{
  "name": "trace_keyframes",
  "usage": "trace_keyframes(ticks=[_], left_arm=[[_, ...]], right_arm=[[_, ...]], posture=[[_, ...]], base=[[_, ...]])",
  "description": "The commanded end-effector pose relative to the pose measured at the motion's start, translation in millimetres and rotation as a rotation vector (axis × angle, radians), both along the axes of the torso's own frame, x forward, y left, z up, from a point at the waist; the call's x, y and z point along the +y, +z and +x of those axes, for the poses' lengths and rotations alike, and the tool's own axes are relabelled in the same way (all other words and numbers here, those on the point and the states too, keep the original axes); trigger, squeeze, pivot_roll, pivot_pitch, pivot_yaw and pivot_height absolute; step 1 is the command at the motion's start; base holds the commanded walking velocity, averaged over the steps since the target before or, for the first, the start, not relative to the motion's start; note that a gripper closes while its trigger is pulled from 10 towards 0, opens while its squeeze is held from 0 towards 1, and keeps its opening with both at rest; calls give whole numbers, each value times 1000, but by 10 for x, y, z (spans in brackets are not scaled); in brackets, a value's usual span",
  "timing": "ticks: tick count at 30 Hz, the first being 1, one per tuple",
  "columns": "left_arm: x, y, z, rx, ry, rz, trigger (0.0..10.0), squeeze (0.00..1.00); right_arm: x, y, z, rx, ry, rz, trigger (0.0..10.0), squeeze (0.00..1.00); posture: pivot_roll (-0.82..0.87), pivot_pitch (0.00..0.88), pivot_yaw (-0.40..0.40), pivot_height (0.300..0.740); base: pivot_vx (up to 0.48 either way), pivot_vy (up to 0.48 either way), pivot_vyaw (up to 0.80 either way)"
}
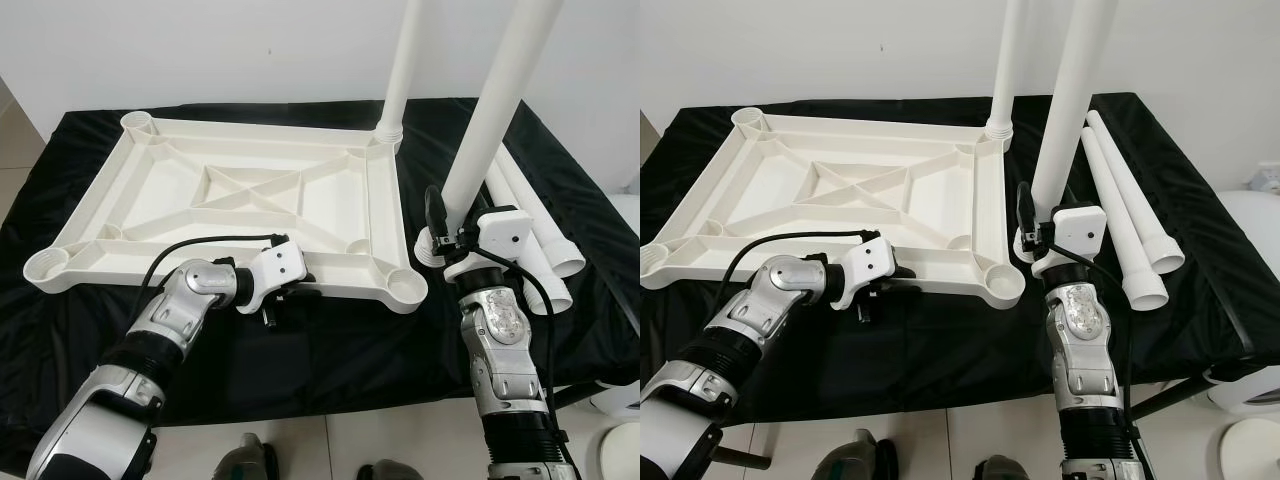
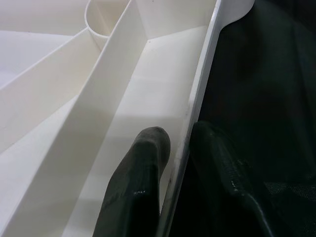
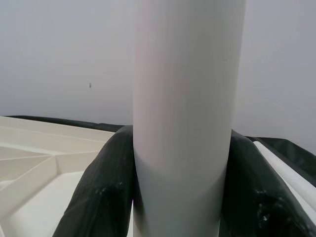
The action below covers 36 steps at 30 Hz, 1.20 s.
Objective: Building children table
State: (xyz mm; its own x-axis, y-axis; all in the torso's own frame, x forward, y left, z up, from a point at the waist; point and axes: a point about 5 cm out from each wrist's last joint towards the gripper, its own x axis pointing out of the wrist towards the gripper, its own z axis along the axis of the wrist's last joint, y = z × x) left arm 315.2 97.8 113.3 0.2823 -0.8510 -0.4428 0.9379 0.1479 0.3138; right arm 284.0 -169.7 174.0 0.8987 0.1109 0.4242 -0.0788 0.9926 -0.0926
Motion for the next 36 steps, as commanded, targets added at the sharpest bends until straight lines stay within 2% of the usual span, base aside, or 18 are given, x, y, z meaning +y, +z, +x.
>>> trace_keyframes(ticks=[1,11,12,13,14,16,17,19,20,21,23,24,25,26,27,33,35,36], left_arm=[[39,-77,-30,35,-12,29,0,0],[38,-51,2,41,65,23,196,0],[33,-59,-1,40,91,28,1216,0],[33,-59,-1,40,91,28,1216,0],[22,-74,-13,54,136,25,5647,0],[18,-80,-19,66,154,20,5647,0],[9,-77,-25,75,187,2,6824,0],[3,-75,-28,80,208,-11,6824,0],[4,-60,-9,78,260,-24,5922,0],[23,-36,34,79,344,-43,9412,0],[39,-21,63,81,400,-53,9412,0],[55,3,84,76,446,-67,2431,0],[82,26,109,68,507,-72,7804,0],[99,40,122,61,543,-73,7804,0],[158,70,154,56,629,-74,10000,0],[215,118,159,74,704,-91,10000,0],[248,118,116,81,714,-78,10000,0],[322,76,-1,103,723,-23,10000,0]], right_arm=[[-4,55,-26,-26,-5,-4,10000,0],[-9,73,-31,-33,-12,-9,10000,0],[-10,74,-32,-33,-13,-10,10000,0],[-10,74,-32,-33,-13,-10,10000,0],[-12,73,-37,-32,-15,-11,10000,0],[-13,72,-40,-32,-16,-12,10000,0],[-15,72,-41,-31,-16,-11,10000,0],[-17,72,-43,-31,-17,-11,10000,0],[-18,73,-42,-30,-16,-12,10000,0],[-17,76,-41,-30,-16,-13,10000,0],[-17,78,-40,-30,-16,-14,10000,0],[-15,81,-39,-30,-15,-15,10000,0],[-13,84,-37,-30,-14,-16,10000,0],[-11,85,-36,-30,-13,-16,10000,0],[-9,89,-36,-31,-12,-18,10000,0],[-13,93,-36,-31,-12,-19,10000,0],[-15,98,-36,-33,-13,-20,10000,0],[-22,109,-35,-35,-15,-22,10000,0]], posture=[[5,54,61,740],[6,62,65,740],[6,65,64,740],[6,65,64,740],[5,68,66,740],[5,68,66,740],[7,71,63,740],[7,71,63,740],[8,73,63,740],[8,76,62,740],[10,76,62,740],[12,78,60,740],[12,78,59,740],[12,78,58,740],[10,79,58,740],[9,79,56,740],[5,80,55,740],[6,82,53,740]], base=[[0,0,0],[0,0,0],[0,0,0],[0,0,0],[0,0,0],[0,0,0],[0,0,0],[0,0,0],[0,0,0],[0,0,0],[0,0,0],[0,0,0],[0,0,0],[0,0,0],[0,0,0],[0,0,0],[0,0,0],[0,0,0]])
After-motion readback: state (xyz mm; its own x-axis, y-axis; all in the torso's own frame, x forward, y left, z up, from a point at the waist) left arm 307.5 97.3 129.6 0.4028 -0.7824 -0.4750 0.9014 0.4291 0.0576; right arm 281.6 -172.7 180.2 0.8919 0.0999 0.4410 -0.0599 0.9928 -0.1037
